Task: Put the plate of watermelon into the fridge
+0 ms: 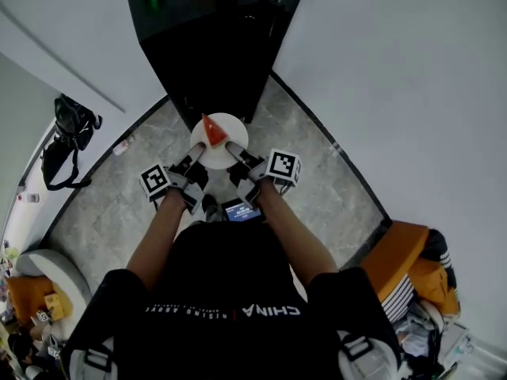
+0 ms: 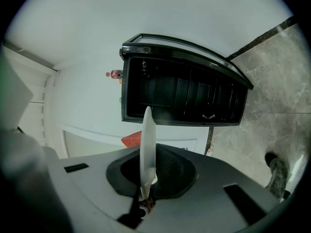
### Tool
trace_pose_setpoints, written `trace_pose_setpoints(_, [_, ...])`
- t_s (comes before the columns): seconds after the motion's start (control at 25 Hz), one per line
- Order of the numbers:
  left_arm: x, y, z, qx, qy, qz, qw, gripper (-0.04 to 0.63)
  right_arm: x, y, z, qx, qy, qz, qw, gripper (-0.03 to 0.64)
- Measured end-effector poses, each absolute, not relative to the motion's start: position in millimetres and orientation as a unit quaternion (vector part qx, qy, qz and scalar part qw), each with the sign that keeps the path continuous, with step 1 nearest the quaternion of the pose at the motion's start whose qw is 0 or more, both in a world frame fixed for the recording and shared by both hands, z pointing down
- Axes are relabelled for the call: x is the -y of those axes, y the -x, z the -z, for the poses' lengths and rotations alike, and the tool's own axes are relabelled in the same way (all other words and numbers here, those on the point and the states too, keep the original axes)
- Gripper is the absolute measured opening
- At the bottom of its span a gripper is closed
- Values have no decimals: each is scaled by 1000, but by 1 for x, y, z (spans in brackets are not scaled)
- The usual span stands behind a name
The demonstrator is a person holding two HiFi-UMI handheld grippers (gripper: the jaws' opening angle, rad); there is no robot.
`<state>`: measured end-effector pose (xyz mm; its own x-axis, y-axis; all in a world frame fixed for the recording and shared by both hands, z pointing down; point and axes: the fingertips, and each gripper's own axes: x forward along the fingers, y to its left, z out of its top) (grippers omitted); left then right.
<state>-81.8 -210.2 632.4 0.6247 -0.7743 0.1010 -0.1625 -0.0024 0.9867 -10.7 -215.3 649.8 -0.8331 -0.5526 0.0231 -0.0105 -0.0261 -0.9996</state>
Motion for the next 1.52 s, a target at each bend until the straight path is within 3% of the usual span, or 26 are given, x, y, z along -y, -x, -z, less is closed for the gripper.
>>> trace_pose_setpoints(0.52, [212, 78, -638, 338, -669, 246, 615, 34, 218, 8, -653, -678, 221, 675, 188, 21])
trace_pose_setpoints(1.24, [209, 91, -626, 405, -638, 327, 568, 34, 228, 22, -643, -690, 136, 696, 148, 21])
trace_pose_setpoints(1.52, [205, 92, -623, 405, -625, 332, 579, 34, 225, 22, -642, -685, 140, 699, 150, 21])
